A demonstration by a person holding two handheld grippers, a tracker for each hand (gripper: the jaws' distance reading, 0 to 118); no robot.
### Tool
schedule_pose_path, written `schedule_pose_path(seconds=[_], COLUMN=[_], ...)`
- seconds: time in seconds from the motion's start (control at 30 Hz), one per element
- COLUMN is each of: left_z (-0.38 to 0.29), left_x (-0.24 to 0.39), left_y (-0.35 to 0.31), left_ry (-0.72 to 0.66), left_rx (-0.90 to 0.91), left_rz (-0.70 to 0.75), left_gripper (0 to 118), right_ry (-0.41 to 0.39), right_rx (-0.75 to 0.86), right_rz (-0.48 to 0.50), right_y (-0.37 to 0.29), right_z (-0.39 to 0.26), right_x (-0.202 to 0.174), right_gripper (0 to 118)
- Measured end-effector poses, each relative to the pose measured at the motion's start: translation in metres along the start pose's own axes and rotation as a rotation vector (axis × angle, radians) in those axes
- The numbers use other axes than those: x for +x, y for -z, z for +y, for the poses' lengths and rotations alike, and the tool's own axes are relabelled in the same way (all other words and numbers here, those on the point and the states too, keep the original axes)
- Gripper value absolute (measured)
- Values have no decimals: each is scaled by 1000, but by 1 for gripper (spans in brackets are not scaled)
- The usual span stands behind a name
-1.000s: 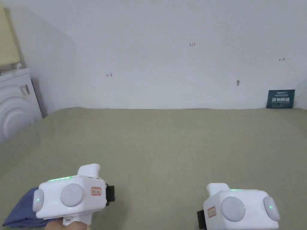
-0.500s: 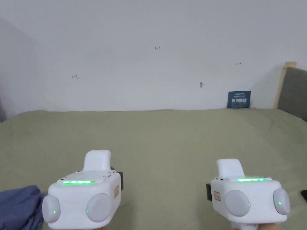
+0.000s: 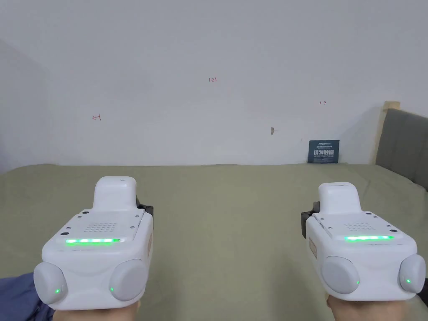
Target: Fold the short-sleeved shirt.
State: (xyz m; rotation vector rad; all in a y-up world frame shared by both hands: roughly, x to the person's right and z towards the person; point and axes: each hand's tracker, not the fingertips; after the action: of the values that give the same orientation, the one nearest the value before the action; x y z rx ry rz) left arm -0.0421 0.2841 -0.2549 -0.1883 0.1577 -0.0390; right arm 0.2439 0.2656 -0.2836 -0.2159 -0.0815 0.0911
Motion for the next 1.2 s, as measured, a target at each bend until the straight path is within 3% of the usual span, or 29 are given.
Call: schedule_pose_path(seconds=[0.07, 0.1, 0.13, 0.17, 0.2, 0.23, 0.27, 0.3, 0.5, 0.87, 1.03, 1.2], left_z=[-2, -4, -5, -5, -5, -6, -8, -10, -16, -25, -25, -28], left_x=[-2, -5, -7, -8, -9, -10, -10, -12, -7, -10, -5, 1], left_y=[3, 5, 6, 8, 12, 16, 18, 12, 14, 17, 12, 8], left_ry=[6, 0, -12, -27, -41, -53, -65, -83, -20, -77, -27, 9], left_rx=[-13, -15, -18, -31, -56, -69, -62, 11, -19, -31, -4, 10], left_rz=[-3, -3, -15, -36, -42, -34, -32, -44, -6, -3, -10, -22], left_gripper=[2, 2, 4, 25, 60, 101, 118, 118, 118, 118, 118, 118], right_ry=[1, 2, 2, 7, 18, 26, 36, 38, 52, 59, 16, 34], right_rx=[-14, -19, -25, -38, -54, -51, -37, -20, 19, 75, 57, 79], right_rz=[-1, 1, 2, 7, 17, 20, 21, 19, 36, 50, -21, 19], right_y=[2, 3, 4, 6, 9, 9, 8, 7, 9, 3, 8, 4], right_z=[-2, -3, -4, -5, -7, -8, -9, -11, -14, -21, -22, -24], right_x=[2, 2, 2, 2, 3, 4, 4, 4, 5, 0, -9, -7], right_gripper=[5, 12, 27, 61, 89, 104, 113, 116, 118, 118, 118, 118])
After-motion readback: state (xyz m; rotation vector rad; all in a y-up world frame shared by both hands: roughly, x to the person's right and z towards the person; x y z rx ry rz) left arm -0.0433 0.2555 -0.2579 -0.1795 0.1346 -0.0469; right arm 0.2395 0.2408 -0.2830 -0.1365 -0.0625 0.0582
